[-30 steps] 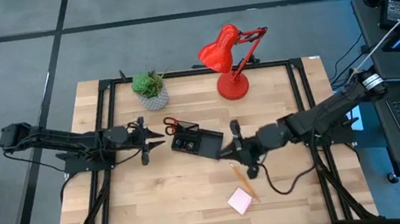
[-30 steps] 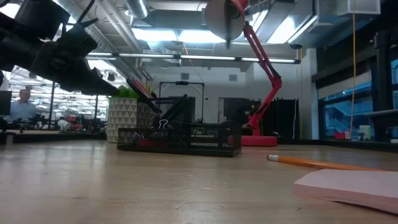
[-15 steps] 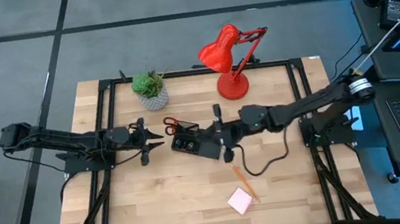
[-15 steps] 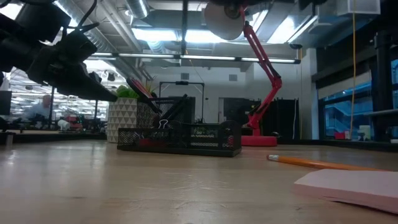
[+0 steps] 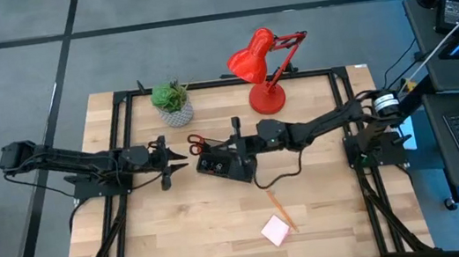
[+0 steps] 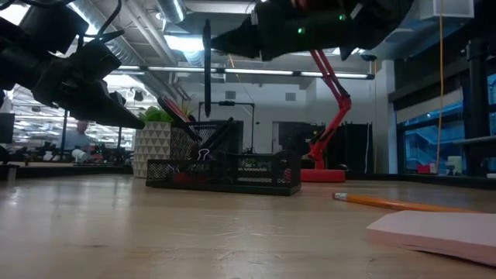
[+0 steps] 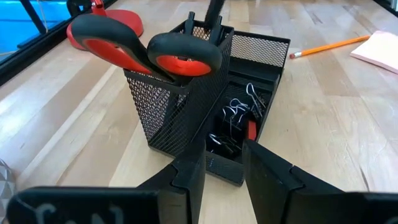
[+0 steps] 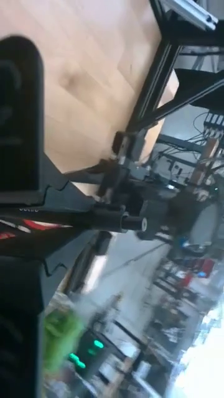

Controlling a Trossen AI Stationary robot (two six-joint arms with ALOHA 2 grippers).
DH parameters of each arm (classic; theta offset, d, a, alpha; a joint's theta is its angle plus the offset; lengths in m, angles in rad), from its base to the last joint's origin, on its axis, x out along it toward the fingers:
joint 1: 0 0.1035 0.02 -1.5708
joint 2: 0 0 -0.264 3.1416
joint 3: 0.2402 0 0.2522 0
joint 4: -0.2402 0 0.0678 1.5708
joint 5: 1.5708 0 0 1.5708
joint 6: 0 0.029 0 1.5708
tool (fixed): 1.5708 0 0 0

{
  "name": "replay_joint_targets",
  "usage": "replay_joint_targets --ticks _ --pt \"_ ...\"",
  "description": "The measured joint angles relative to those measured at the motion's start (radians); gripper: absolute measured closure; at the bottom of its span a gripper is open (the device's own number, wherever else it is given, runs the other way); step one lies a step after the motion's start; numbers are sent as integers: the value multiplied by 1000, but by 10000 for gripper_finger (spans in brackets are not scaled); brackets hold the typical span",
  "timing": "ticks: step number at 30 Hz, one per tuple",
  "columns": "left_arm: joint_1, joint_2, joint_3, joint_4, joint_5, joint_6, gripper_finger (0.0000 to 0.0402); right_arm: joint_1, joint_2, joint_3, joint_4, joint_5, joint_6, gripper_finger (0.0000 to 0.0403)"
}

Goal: Pick and place office supplies into organizer
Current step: Put the black pen into the black desk organizer

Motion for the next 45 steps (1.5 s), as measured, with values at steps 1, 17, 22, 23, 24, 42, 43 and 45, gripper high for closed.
replay_joint_targets --ticks 1,17,22,23,24,42,43,45 --pt "0 0 0 0 0 0 302 -6 8 0 2 0 28 360" --pt "0 0 0 -18 1 -12 302 -61 108 0 -9 0 179 360" --pt "0 0 0 -22 0 -15 302 -60 146 0 -1 1 180 360" --pt "0 0 0 -22 0 -15 302 -60 152 0 -2 1 182 360" --pt "0 0 0 -22 0 -15 302 -60 158 0 1 1 182 360" --pt "0 1 0 56 -51 63 302 -60 169 0 1 16 177 360" --pt "0 0 0 76 -60 67 302 -60 169 0 1 16 177 360" --pt "0 0 0 97 -63 63 302 -60 169 0 0 16 176 360"
